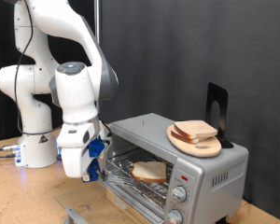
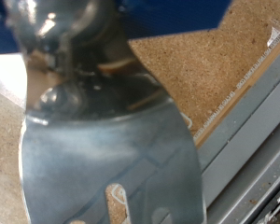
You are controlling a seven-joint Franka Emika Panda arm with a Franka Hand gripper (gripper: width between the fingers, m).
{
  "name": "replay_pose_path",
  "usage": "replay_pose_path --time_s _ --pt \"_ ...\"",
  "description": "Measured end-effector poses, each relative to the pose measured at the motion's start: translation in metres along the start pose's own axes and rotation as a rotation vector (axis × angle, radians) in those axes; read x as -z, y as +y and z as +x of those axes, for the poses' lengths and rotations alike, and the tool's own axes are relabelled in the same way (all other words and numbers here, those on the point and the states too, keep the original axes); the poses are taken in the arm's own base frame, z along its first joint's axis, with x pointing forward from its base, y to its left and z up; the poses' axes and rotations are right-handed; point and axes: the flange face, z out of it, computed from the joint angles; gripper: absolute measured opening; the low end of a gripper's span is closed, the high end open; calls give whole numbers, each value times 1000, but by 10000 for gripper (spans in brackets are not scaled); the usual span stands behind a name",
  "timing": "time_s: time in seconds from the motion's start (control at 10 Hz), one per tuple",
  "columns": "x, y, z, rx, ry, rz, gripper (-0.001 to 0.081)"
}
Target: Make a piece of toast with the oven
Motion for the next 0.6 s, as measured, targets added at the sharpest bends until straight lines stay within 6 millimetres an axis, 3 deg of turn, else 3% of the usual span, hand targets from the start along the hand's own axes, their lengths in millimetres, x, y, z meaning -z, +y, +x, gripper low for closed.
replay_pose_path --time_s 0.6 --pt "9 -31 3 69 15 38 482"
